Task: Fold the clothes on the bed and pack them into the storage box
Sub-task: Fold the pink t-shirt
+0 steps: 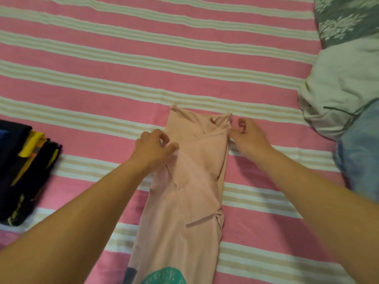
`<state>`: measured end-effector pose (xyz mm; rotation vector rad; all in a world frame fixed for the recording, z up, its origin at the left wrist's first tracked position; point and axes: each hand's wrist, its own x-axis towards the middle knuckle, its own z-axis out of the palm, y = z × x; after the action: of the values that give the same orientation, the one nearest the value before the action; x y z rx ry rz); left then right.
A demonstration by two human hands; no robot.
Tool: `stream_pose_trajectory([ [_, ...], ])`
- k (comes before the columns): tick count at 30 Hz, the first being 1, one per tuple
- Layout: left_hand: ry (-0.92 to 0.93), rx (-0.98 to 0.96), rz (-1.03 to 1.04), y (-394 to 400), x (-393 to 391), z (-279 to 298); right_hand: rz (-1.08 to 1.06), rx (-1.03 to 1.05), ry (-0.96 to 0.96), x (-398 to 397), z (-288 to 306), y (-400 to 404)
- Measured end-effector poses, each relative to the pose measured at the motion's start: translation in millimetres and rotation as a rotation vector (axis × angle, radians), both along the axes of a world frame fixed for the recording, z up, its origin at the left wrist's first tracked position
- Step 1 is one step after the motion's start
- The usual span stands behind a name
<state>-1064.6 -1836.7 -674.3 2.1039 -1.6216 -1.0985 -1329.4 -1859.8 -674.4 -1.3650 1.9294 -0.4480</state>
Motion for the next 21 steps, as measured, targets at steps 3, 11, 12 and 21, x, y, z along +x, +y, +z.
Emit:
stream_pose_trajectory([
  [3,0.167,0.044,0.060,-3,-1,-5,0.207,-0.289,0.276,18,1,14],
  [11,-0.113,-0.081,-0.034,-2,2,-19,0.315,-0.156,0.486,3,-31,7],
  [12,-0.183,-0.087,-0.052,-6,-1,-18,0.254,-0.156,0.432,3,-30,5],
  [21,0.167,0.058,0.067,-68,-6,-13,-0.088,0.075,-0.177,15,-18,-30],
])
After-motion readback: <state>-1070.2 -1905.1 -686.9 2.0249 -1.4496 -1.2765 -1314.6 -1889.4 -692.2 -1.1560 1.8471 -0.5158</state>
